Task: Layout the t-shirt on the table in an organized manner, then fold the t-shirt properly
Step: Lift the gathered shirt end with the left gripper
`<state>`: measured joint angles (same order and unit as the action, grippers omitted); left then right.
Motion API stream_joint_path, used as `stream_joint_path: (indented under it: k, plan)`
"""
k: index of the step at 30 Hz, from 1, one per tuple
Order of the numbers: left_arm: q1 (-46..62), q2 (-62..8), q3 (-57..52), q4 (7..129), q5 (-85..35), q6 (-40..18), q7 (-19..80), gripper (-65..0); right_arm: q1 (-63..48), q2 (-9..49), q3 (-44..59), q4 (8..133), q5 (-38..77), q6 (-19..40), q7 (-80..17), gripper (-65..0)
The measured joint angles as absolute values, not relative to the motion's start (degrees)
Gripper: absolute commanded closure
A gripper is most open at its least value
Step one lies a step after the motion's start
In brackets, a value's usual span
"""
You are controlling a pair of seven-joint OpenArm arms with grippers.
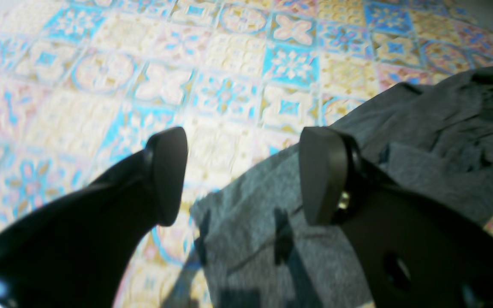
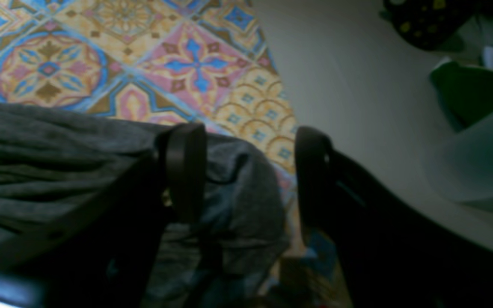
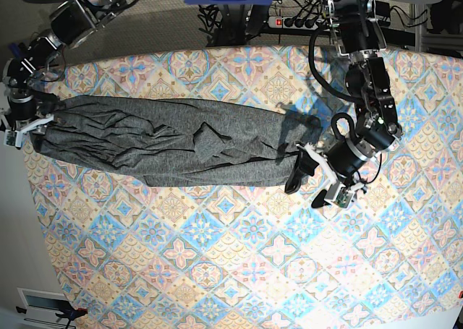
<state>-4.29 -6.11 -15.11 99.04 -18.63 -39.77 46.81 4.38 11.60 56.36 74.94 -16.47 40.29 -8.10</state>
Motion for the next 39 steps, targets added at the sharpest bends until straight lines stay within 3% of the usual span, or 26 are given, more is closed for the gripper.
stream_joint_path:
  k: [5, 12, 17, 24, 39]
  plan:
    - [-3.16, -5.56, -15.99, 95.68, -19.99, -40.27, 49.17, -40.2, 3.51, 10.98, 56.03, 74.96, -16.29, 40.32, -7.90, -31.3]
    - [-2.98, -5.52, -33.45, 82.21, -36.27, -39.13, 52.84, -40.2, 1.93, 11.31, 56.18, 74.98, -16.47, 40.27, -7.77, -31.3]
    - [-1.56, -9.37, -31.22, 77.14, -40.56, -39.05, 52.12, -40.2, 0.27, 11.09, 56.16, 74.98, -16.56, 40.29, -8.69, -31.3]
    - [-2.22, -8.10, -24.05, 71.09, -41.01, -39.64, 52.27, -40.2, -1.19, 10.96, 56.01, 77.47, -16.56, 40.38, -8.10, -31.3]
    - [-5.89, -7.09, -21.56, 55.92, -45.52, -42.85, 40.03, -40.2, -2.57, 9.34, 56.38, 81.34, -16.34, 40.32, -8.03, -31.3]
